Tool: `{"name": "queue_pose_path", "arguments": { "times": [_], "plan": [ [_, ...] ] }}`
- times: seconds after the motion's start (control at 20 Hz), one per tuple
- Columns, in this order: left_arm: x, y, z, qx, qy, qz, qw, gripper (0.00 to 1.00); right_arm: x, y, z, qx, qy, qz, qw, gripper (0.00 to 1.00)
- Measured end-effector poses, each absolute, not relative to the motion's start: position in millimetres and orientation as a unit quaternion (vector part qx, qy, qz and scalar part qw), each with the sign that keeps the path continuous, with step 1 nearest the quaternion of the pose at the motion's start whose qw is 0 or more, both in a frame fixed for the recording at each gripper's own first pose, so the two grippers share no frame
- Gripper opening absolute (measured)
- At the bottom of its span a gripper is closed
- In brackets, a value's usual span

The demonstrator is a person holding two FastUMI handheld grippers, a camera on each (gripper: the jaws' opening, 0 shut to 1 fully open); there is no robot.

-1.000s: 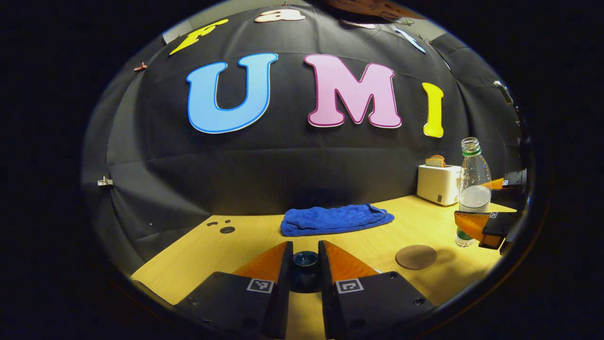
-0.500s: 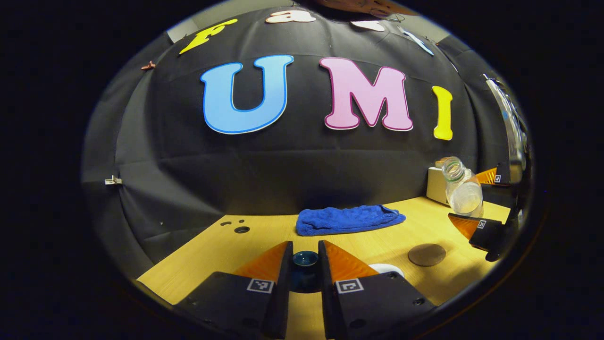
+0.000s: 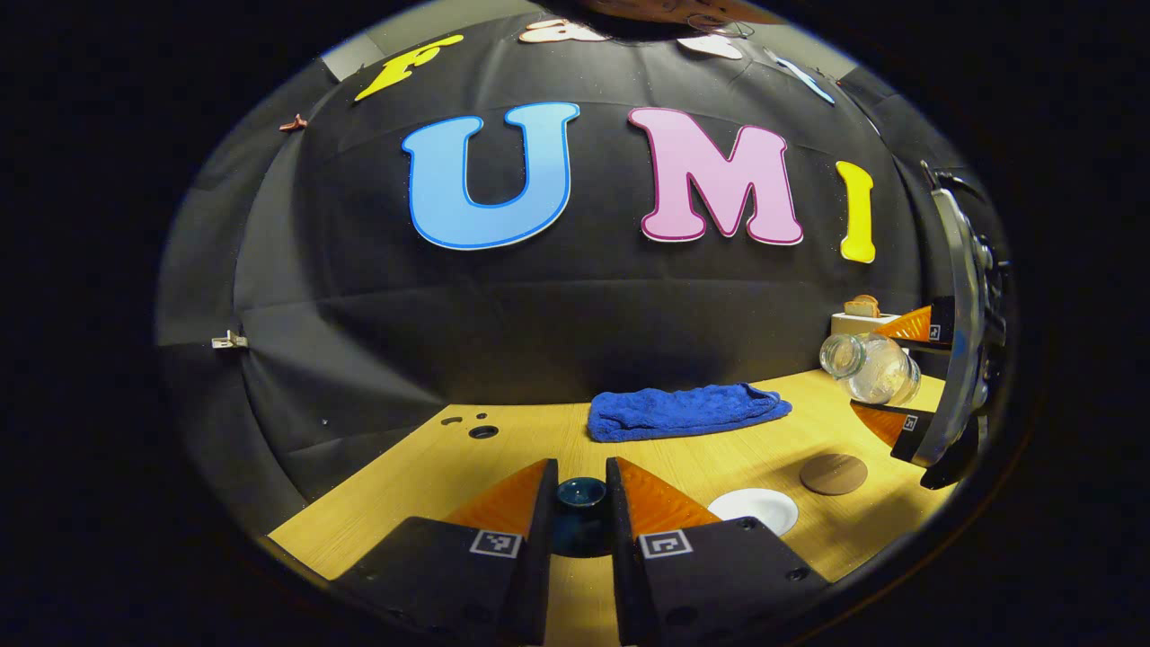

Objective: Open the teacup lid with one hand, grasp the water bottle and pour water into the teacup with the other hand; after pouring, place the water bottle on the coaster and then close the teacup lid.

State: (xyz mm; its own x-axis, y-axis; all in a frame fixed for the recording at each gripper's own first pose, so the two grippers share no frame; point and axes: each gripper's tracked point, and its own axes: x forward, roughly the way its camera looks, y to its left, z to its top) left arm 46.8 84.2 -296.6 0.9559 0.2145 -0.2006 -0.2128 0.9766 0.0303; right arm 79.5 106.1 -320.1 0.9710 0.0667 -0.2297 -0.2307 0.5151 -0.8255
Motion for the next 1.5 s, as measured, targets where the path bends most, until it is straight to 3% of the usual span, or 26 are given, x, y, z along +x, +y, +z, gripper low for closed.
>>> {"name": "queue_pose_path", "arguments": {
  "times": [0.7,0.75,0.95,1.1,1.15,1.35,1.5],
  "plan": [
    [42.9,91.6,-303.2,0.001,0.108,0.112,0.988,0.33,86.7,116.6,-325.1,-0.611,0.029,0.107,0.783,0.74],
    [41.5,92.3,-304.2,0.000,0.108,0.113,0.988,0.29,88.5,116.5,-327.1,-0.618,0.026,0.107,0.778,0.74],
    [40.3,92.3,-304.7,-0.003,0.107,0.113,0.988,0.33,92.2,116.8,-328.3,-0.642,0.014,0.109,0.759,0.74],
    [40.7,93.1,-304.0,-0.004,0.107,0.114,0.988,0.29,94.0,115.8,-328.1,-0.655,0.004,0.112,0.747,0.73],
    [40.1,93.1,-305.5,-0.004,0.108,0.115,0.988,0.33,95.8,116.9,-328.0,-0.659,0.001,0.112,0.744,0.73],
    [39.7,92.9,-307.7,-0.006,0.111,0.114,0.987,0.29,100.3,117.8,-327.9,-0.672,-0.011,0.114,0.731,0.73],
    [38.4,93.3,-306.2,-0.006,0.110,0.115,0.987,0.33,103.0,116.7,-325.8,-0.677,-0.018,0.113,0.727,0.73]
  ]
}}
